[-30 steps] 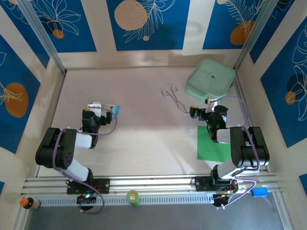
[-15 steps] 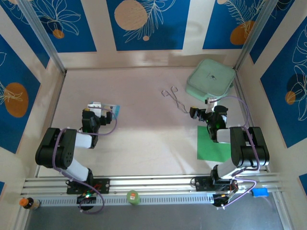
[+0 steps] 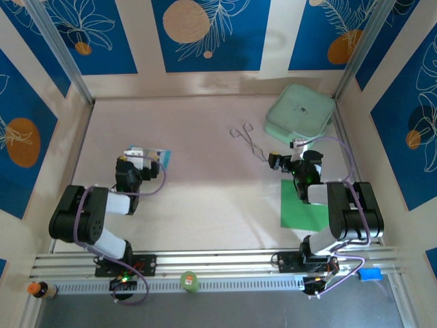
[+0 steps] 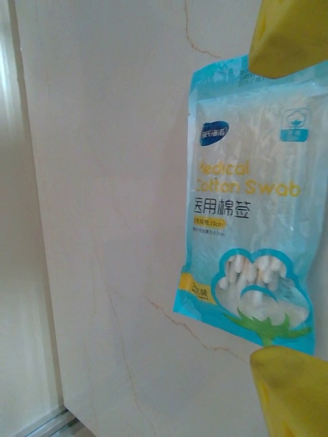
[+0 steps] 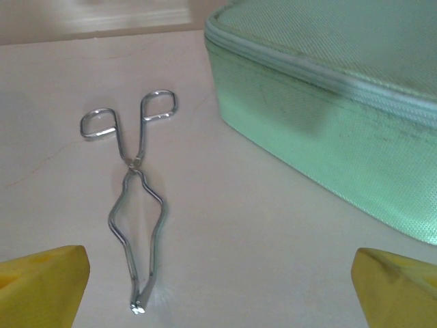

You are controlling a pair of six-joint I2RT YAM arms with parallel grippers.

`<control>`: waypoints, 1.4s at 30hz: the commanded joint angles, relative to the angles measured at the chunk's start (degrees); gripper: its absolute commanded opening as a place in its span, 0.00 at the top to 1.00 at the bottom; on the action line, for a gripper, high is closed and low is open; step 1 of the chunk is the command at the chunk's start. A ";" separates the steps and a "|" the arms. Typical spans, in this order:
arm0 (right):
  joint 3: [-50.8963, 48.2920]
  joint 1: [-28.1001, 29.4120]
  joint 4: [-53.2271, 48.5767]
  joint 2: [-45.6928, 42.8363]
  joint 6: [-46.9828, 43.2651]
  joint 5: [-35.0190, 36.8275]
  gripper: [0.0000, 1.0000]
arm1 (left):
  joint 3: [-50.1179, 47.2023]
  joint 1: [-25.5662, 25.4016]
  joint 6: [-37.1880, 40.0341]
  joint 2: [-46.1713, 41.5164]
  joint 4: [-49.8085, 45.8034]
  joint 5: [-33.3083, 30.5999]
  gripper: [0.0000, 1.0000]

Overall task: Fold a paper plane with a square sheet of paper (pick it up from the middle)
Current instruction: Move the square sheet of paper to the bottom-center of the table.

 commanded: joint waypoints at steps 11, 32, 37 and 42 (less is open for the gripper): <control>17.16 -2.65 -61.60 -24.41 33.42 9.37 0.01 | 14.27 0.67 -21.18 -22.38 -44.66 -2.55 0.00; 5.09 -3.70 -72.05 -23.67 53.17 -5.25 0.08 | 14.93 0.67 -38.46 -26.78 -56.47 30.37 0.00; 3.36 -0.50 -69.47 -22.04 54.94 -4.38 0.07 | 14.71 0.67 -38.56 -28.28 -56.54 29.86 0.00; 2.31 6.86 -66.68 -19.46 59.55 -2.68 0.07 | 15.66 0.63 -37.34 -29.14 -59.65 28.57 0.00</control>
